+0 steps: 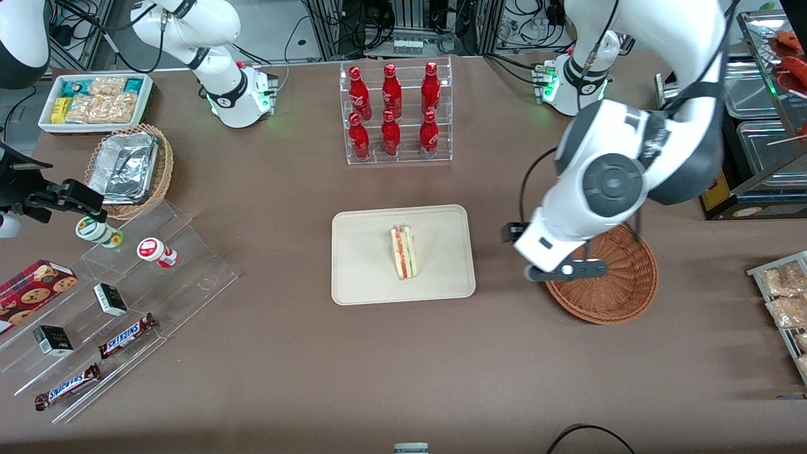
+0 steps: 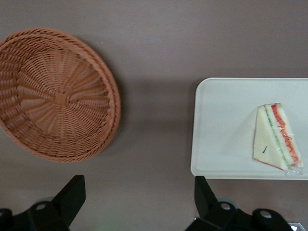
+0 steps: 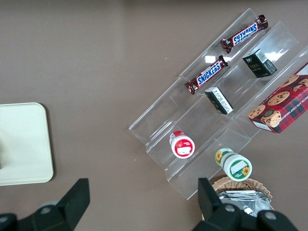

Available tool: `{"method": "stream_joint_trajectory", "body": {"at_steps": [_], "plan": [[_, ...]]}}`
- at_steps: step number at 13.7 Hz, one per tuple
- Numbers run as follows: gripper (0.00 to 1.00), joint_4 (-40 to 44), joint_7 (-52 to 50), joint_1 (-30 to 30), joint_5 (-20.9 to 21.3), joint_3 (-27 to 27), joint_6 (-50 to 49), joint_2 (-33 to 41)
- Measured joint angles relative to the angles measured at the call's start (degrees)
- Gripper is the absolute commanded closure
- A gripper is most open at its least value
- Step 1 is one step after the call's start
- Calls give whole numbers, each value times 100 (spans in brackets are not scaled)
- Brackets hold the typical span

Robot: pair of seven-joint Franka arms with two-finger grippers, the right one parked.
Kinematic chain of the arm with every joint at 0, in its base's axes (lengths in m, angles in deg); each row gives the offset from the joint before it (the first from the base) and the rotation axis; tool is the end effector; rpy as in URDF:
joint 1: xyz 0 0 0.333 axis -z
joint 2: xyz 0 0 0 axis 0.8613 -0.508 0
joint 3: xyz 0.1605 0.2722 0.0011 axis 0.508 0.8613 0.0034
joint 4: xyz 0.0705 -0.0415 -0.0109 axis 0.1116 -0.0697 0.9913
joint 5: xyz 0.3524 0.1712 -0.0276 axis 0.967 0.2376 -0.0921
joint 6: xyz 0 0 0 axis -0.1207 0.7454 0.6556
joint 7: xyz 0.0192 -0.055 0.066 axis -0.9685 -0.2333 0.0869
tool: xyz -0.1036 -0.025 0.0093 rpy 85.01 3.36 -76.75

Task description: Place sandwich from basket to tray

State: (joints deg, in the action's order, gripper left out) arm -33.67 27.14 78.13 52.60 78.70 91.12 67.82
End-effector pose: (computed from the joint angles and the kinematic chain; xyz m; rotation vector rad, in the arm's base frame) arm 0.6059 -0.2457 0.4779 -3.0986 -0.0808 0.3018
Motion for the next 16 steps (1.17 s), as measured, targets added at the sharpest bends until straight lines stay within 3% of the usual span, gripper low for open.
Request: {"method": "stream_joint_trajectory", "body": {"at_steps": [7,16], "plan": [[0,-466,1348,-888,-28,-53,-654,842],[0,-1054,1961,-2072,-28,-786,-1252,2076]]}}
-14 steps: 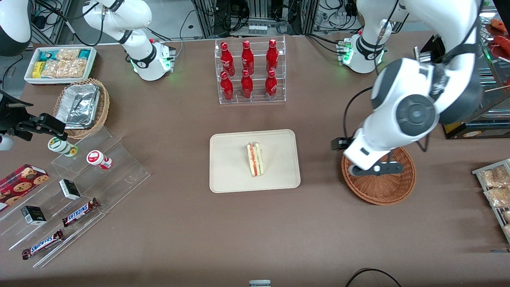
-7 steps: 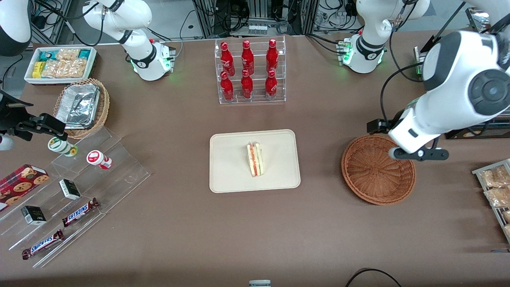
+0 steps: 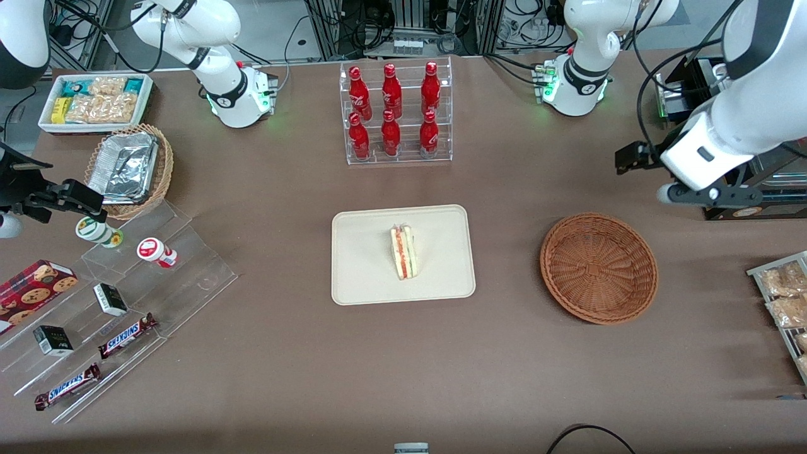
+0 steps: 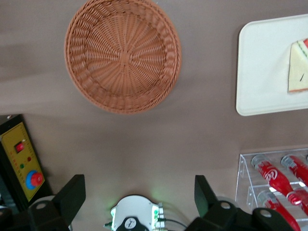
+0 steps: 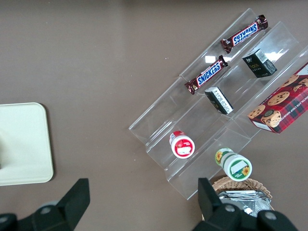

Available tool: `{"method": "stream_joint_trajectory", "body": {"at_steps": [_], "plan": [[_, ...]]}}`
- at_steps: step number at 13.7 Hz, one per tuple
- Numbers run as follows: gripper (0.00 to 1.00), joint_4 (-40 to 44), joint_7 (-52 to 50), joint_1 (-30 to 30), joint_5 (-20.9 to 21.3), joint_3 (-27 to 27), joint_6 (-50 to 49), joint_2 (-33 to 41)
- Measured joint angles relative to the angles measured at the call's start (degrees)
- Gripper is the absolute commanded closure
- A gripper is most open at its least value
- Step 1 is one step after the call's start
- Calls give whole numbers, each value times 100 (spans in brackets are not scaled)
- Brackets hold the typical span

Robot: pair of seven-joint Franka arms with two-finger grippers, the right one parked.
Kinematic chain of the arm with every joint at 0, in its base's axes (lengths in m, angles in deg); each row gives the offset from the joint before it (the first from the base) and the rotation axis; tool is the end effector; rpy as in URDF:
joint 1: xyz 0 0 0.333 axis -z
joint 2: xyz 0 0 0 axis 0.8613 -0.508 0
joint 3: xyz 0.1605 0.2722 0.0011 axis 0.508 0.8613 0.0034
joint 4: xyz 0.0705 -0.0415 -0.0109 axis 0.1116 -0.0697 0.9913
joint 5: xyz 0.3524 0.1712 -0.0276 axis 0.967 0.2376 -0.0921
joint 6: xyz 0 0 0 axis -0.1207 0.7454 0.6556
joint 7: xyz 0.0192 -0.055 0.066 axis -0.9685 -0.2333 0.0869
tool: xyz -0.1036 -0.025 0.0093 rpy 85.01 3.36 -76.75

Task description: Place sandwich from basket to tray

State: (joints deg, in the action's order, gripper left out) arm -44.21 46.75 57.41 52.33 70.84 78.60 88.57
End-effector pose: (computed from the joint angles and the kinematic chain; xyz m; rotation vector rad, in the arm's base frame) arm 0.5285 -0.0917 0.5966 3.1112 -0.1163 -0.3632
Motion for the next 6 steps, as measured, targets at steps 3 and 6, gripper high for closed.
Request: {"method": "stream_joint_trajectory", "body": {"at_steps": [3,6], "plan": [[0,-36,24,-42,4,-14,-118,195],[0,-45,28,-165,6,-16,-164,273]]}}
